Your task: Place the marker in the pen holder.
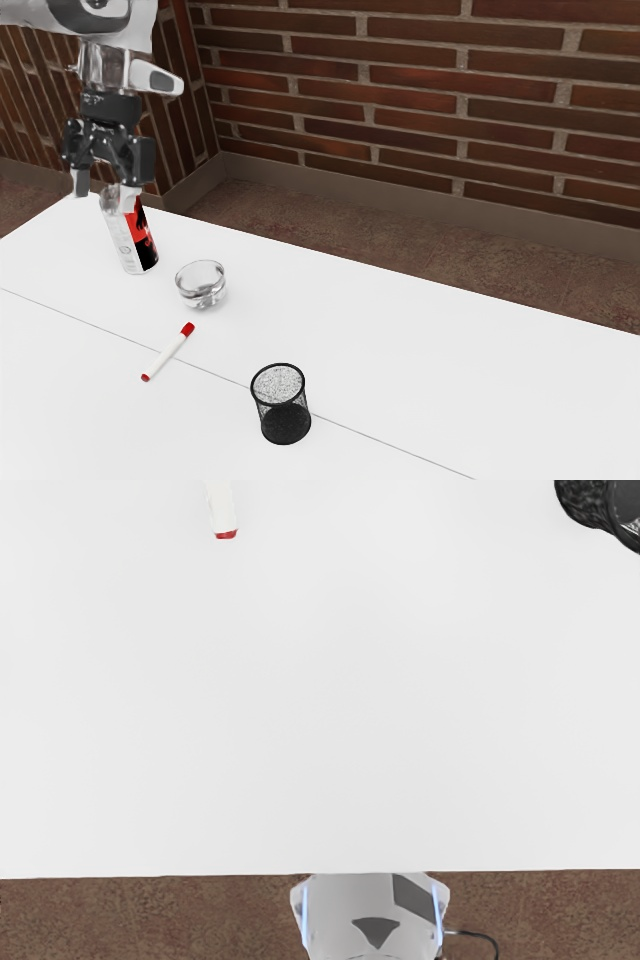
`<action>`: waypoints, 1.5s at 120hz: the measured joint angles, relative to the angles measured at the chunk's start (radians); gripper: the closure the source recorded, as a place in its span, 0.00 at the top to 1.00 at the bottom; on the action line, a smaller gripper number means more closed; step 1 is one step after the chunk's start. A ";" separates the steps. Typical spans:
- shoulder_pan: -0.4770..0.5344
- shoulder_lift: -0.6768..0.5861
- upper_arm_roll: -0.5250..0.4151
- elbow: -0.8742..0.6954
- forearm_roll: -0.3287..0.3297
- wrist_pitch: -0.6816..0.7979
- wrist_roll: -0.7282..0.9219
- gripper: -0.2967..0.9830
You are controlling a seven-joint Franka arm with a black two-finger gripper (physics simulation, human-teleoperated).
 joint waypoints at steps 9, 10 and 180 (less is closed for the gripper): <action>0.010 0.000 0.002 -0.015 0.005 0.154 0.018 0.77; 0.012 0.000 0.002 -0.015 0.006 0.168 0.020 0.77; -0.079 0.104 0.296 -0.841 -0.050 1.253 0.000 0.56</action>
